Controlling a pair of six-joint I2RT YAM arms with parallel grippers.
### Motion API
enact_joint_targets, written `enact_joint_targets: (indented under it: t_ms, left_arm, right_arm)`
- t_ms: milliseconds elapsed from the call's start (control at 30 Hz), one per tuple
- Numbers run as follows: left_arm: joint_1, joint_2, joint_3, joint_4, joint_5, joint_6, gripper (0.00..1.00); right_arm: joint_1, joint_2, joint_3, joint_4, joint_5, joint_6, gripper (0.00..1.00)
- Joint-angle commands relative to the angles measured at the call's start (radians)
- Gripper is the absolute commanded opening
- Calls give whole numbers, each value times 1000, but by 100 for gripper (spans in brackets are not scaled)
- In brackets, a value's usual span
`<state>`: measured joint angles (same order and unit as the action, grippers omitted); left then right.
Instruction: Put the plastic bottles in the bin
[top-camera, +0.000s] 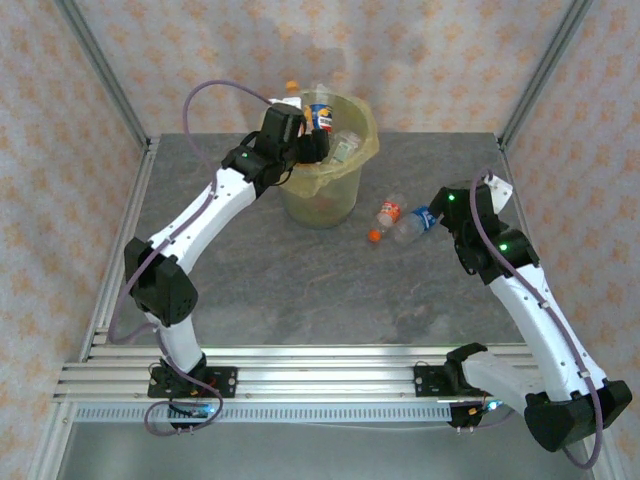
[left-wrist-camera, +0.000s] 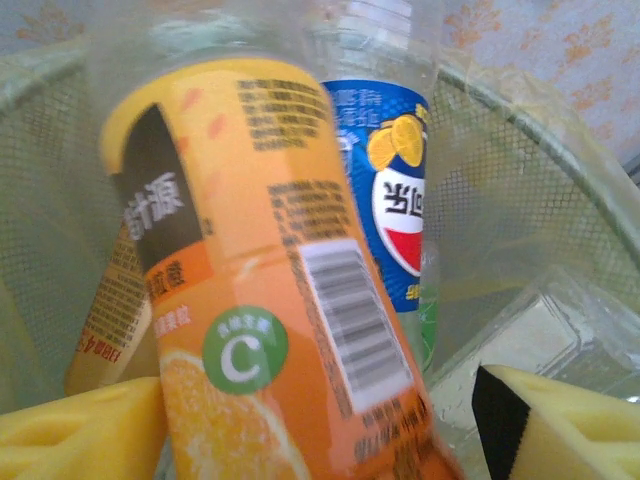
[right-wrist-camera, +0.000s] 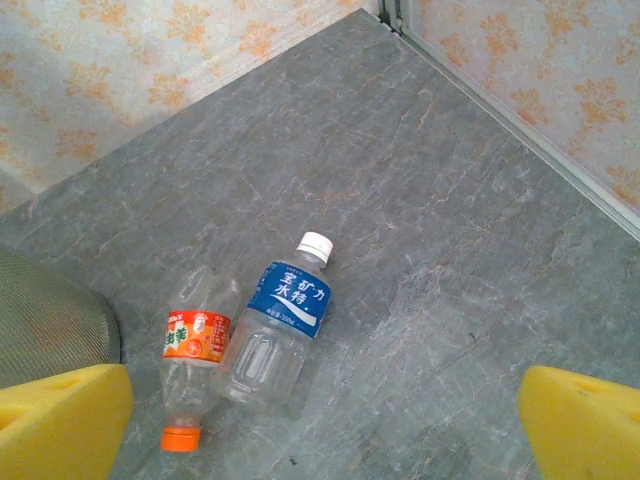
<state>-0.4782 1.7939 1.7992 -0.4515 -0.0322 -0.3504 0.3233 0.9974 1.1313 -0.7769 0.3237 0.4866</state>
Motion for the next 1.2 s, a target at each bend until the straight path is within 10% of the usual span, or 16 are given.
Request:
enact_joint_targets:
  t_ms: [0,233,867,1167]
  left_arm:
    - [-1,-65,-17,-61,-44,-18,84]
    - [-2,-94,82,-114,-139,-26,92]
    - [0,393,763,-397,-260,-8,59]
    - [0,319,585,-365,-291,-46,51]
  right_arm:
    - [-5,-15,-8,2,12,1,99]
    - [-5,-9,-10,16,-1,5,99]
    - [-6,-17,-4,-11,10,11,99]
    - [-5,1,-4,-17,8,5,99]
